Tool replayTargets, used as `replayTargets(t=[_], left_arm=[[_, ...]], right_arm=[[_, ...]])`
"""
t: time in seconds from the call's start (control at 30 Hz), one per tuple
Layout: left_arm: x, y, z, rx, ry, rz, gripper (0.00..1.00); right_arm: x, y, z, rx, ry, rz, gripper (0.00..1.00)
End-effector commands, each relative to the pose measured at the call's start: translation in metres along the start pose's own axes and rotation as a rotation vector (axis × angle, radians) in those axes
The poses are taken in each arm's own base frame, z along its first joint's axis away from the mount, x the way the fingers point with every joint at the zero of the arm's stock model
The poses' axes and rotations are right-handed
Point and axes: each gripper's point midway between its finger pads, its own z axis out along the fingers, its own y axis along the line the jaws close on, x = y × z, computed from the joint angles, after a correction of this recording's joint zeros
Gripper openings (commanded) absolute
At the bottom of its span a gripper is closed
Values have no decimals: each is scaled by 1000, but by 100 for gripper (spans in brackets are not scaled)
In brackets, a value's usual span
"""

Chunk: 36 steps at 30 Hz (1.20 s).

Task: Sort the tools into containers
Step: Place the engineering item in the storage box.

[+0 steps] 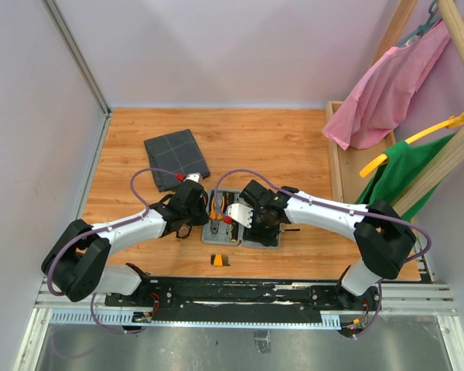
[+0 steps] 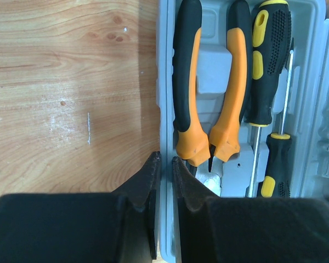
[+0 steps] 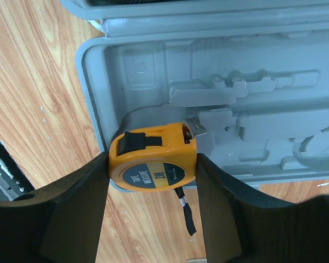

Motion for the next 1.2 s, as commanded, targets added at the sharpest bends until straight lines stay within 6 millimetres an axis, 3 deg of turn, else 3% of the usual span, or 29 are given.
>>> replayTargets(t=[0.0,0.53,0.67,0.83,1.0,1.17], left_arm=[[-7,0,-1,2,-21,0,9],[-6,0,-2,1,-18,3,9],[-6,1,-2,-1,-19,2,9],[-7,0,-3,3,-21,5,9],[-9,-1,-4,4,-25,6,9],[-10,-3,-4,12,-24,6,9]], right_arm=[[-9,0,-7,10,-18,-9,52],[-11,6,-14,-9,-55,-15,70],[-9,5,-17,6,-53,-13,71],[-22,1,-37,63,-155,19,69],[-36,-3,-55,141,-317,157,65],[-31,-16,-68,265,-375,427,65]])
